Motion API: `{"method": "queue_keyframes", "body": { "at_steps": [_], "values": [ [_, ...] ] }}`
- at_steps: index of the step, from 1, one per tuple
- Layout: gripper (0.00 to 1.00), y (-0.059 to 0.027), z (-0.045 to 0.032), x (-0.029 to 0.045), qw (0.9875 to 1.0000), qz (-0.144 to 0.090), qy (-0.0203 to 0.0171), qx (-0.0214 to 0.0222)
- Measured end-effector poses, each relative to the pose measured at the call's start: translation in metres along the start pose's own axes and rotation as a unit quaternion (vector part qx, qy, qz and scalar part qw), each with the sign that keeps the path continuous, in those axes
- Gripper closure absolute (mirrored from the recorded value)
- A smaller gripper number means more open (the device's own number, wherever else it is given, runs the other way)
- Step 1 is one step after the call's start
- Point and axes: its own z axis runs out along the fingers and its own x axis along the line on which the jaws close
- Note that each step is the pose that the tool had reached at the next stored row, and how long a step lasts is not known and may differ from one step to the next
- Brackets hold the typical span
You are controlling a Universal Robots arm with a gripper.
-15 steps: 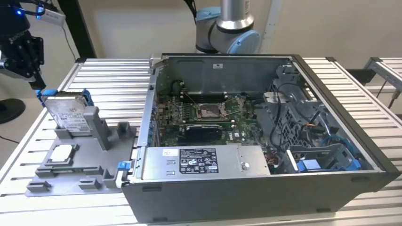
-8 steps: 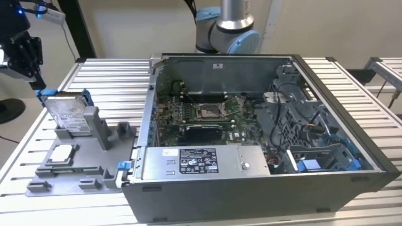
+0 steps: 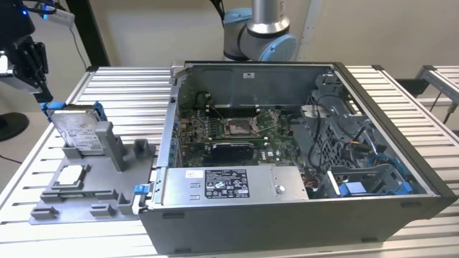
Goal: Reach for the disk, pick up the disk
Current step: 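Pick up the disk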
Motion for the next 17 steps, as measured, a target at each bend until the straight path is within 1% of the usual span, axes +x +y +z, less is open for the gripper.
{"method": "queue_keyframes", "body": {
  "at_steps": [3,7,16,17],
  "values": [
    [1.00,0.0000,0.0004,-0.0002,0.9998,0.018,-0.0001,-0.0010],
    [1.00,0.0000,0.0015,-0.0002,0.9987,0.050,-0.0005,-0.0028],
    [1.00,0.0000,0.0016,-0.0005,0.9988,0.050,-0.0005,-0.0027],
    [0.00,0.0000,0.0016,-0.0005,0.9988,0.049,-0.0005,-0.0027]
  ]
}}
